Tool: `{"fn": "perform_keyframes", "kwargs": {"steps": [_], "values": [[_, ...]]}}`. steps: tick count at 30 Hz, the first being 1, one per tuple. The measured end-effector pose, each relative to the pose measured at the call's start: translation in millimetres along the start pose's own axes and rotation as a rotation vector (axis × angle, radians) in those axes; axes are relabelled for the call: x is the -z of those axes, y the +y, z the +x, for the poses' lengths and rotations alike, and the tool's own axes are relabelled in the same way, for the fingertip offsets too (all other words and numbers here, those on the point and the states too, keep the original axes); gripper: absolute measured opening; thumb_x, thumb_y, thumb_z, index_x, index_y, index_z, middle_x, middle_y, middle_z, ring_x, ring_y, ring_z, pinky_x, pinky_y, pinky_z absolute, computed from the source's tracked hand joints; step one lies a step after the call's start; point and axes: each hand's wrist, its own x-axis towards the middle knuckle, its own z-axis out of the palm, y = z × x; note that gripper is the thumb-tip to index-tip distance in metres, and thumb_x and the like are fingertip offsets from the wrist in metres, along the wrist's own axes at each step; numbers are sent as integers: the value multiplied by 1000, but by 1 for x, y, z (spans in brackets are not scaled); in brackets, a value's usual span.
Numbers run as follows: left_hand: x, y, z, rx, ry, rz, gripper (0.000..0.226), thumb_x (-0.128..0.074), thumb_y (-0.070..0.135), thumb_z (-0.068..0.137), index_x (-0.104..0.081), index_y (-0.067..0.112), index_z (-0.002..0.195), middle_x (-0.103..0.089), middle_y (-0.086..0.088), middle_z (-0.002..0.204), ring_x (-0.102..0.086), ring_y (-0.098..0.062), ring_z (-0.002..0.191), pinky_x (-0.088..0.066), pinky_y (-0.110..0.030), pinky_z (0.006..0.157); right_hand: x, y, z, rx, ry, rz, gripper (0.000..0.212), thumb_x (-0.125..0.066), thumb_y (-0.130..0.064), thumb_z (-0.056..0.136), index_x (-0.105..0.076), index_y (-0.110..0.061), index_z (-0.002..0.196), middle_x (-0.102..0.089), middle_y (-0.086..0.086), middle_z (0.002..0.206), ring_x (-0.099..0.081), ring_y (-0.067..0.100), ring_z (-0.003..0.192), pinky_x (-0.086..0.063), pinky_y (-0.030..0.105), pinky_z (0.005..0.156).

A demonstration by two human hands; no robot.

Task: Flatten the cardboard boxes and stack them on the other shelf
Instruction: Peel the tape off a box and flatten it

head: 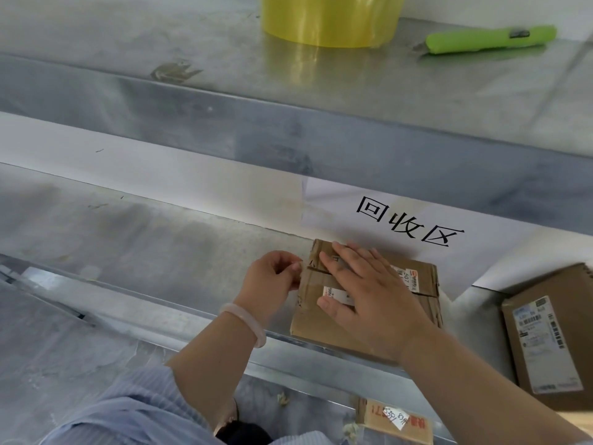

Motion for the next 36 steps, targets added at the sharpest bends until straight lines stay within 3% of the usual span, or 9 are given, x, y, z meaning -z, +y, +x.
{"fn": "perform_keyframes", "kwargs": {"steps": [6, 13, 15, 18, 21, 25, 28, 31, 36], "values": [[7, -23, -2, 303, 138, -449, 9, -61, 8, 91, -64, 6, 100, -71, -14, 84, -69, -19, 72, -57, -30, 64, 0, 1, 0, 2, 10, 11, 74, -6, -74, 86, -7, -40, 152, 0, -13, 162, 9, 5, 147, 6, 32, 120], [28, -3, 25, 123, 311, -147, 20, -60, 17, 94, -69, 18, 111, -70, -1, 90, -66, -15, 73, -58, -28, 64, -2, 7, -2, 20, 99, 208, 62, -31, -61, 91, -29, -38, 149, -15, -20, 158, 1, -6, 143, 0, 25, 119], [30, 4, 35, 116, 331, -127, 26, -53, 11, 97, -65, 17, 120, -67, -2, 87, -64, -13, 64, -59, -29, 65, -1, 10, -4, -25, 204, 308, 48, -47, -46, 90, -48, -36, 137, -33, -20, 147, -17, -9, 134, -15, 21, 115], [29, 6, 45, 168, 339, -174, 33, -48, -1, 96, -62, 14, 122, -64, -4, 94, -63, -15, 66, -60, -28, 68, 3, 13, -11, -113, 366, 179, 31, -55, -42, 83, -66, -32, 111, -52, -12, 112, -46, 8, 107, -41, 30, 95], [29, 3, 52, 223, 285, -125, 31, -44, 0, 98, -62, 15, 118, -62, 0, 94, -61, -20, 81, -52, -28, 85, 6, 20, -22, -192, 403, 135, 23, -58, -42, 82, -67, -32, 100, -53, -14, 98, -48, 9, 94, -44, 31, 87], [25, 2, 51, 187, 254, 56, 23, -49, 11, 98, -59, 25, 115, -63, 2, 95, -57, -14, 71, -43, -18, 60, 10, 38, -45, -255, 456, 180, 20, -65, -26, 81, -69, -28, 101, -57, -14, 101, -49, 9, 97, -44, 32, 92], [22, -2, 46, 81, 353, 232, 16, -62, 16, 91, -66, 20, 106, -68, 1, 93, -65, -14, 65, -56, -28, 64, 12, 51, -61, -340, 468, 190, 22, -67, -25, 81, -69, -29, 103, -55, -17, 103, -44, 5, 100, -35, 27, 93], [19, 2, 47, 126, 357, 27, 19, -52, 4, 95, -64, 6, 110, -68, -9, 96, -70, -20, 78, -58, -37, 79, 10, 58, -73, -425, 410, 236, 24, -60, -34, 86, -64, -32, 110, -47, -20, 107, -36, 0, 102, -32, 23, 93], [13, 7, 43, 194, 141, -138, 52, -36, -15, 94, -37, 4, 143, -47, -18, 139, -55, -36, 118, -44, -43, 102, 4, 59, -84, -481, 441, 419, 22, -58, -29, 91, -55, -39, 110, -42, -22, 109, -45, -8, 98, -33, 4, 75]]}}
